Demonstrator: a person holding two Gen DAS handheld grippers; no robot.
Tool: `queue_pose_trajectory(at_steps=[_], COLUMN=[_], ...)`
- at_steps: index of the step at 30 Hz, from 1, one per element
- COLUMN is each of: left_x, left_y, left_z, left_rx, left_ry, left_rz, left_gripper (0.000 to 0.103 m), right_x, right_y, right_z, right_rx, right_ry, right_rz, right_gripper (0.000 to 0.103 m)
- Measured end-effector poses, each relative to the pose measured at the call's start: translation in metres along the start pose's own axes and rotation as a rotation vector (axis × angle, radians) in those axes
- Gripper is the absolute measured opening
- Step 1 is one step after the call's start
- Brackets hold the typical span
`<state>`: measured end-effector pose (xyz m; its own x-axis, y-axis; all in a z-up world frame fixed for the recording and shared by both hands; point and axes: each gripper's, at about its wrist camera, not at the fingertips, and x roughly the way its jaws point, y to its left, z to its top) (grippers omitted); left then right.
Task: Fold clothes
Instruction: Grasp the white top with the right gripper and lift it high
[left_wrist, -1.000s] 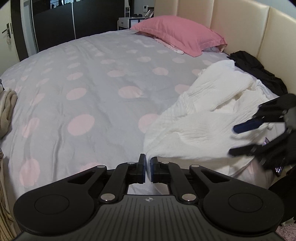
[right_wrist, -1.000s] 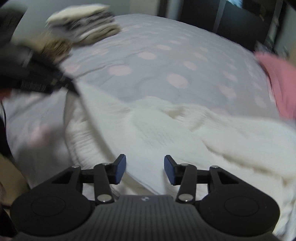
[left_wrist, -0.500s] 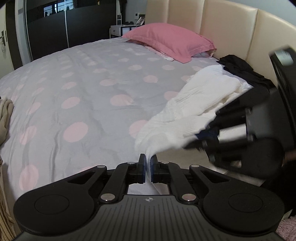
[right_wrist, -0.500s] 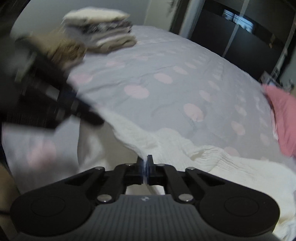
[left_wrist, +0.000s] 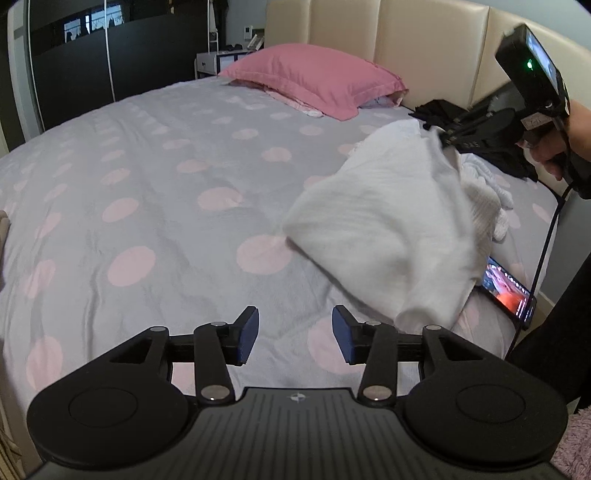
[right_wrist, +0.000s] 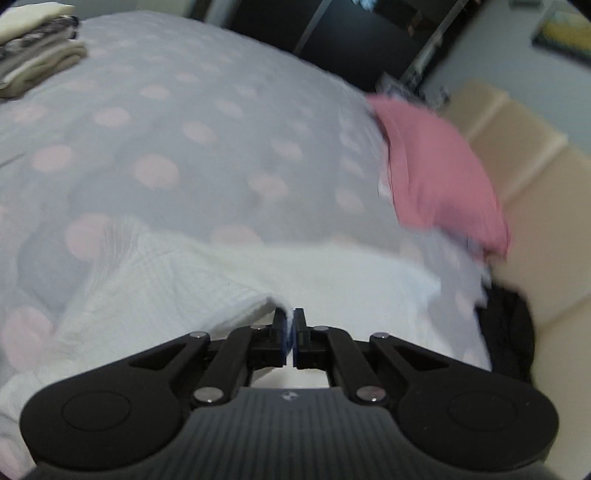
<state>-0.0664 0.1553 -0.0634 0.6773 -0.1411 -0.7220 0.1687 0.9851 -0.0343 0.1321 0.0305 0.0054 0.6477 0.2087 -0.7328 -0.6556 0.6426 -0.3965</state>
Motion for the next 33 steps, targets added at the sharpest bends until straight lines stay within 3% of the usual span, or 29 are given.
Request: queue_pose_trajectory(at_steps=[6, 11, 13, 16, 21, 26, 30, 33], left_x=[0.016, 0.027, 0.030, 0.034, 0.035, 0.032, 0.030, 0.028], left_y=[-0.008, -0.014, -0.014, -0.012, -0.009, -0.007, -0.004, -0.003], left_z=[-0.001, -0.005, -0.007, -0.008, -0.009, -0.010, -0.009, -0.008], left_rx=[0.020, 0.034, 0.031, 0.023, 0.017, 0.012, 0.004, 0.000], left_ry=[0.047, 0.094, 0.107, 0.122, 0.127, 0.120, 0.114, 0.105], left_rz=[-0.024, -0.012, -0.009, -0.010, -0.017, -0.020, -0.020, -0.021], left_gripper=[0.042, 0.042, 0.042, 0.042, 0.042, 0.042, 0.042, 0.042], right_x=[-0.002, -0.031, -0.044, -0.063, -0.068, -0.057, -0.044, -0.033], right_y=[0.000, 0.020, 0.029, 0.050, 0.092, 0.129, 0.143, 0.147], right_z=[-0.022, -0.022, -0.022, -0.023, -0.031, -0.041, -0.041, -0.036], right_rx=[-0.020, -0.133, -0.186, -0.304, -0.548, -0.816, -0.925, -0.933], right_ry=[0.021, -0.035, -0.059, -0.070, 0.005, 0.085, 0.106, 0.157], right_rz=[0.113, 0.208, 0.250, 0.369, 0.517, 0.569, 0.531, 0.532], right_gripper=[0.007, 0.031, 0.032, 0.033, 0.035, 0.052, 0.049, 0.020])
